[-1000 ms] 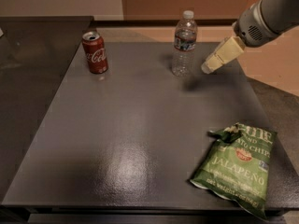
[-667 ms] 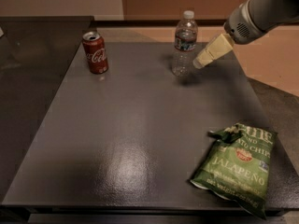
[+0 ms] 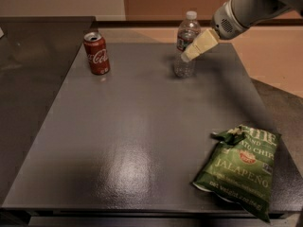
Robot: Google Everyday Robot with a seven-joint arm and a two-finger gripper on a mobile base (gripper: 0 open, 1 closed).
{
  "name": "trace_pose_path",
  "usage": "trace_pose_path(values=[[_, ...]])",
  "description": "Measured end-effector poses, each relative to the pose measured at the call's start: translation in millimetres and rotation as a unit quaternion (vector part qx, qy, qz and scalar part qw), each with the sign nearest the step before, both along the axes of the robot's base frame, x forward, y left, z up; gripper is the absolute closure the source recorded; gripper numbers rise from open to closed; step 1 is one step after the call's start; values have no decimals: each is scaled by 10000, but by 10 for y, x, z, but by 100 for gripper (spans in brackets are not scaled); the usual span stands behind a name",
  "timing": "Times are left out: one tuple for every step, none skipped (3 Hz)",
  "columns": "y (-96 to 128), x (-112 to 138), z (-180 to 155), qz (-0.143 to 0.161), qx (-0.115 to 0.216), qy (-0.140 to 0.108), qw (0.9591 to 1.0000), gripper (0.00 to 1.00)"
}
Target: Pick water bottle
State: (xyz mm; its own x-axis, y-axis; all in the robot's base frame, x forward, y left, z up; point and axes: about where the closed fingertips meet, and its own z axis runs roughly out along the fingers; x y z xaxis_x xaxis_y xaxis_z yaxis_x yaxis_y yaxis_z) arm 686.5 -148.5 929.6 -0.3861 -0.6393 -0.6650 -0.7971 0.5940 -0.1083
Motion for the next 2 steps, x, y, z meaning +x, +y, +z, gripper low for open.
trace_pose_path(values=[[150,87,16,133,187,35,9997,0],[258,116,29,264,302,87,9992,18]])
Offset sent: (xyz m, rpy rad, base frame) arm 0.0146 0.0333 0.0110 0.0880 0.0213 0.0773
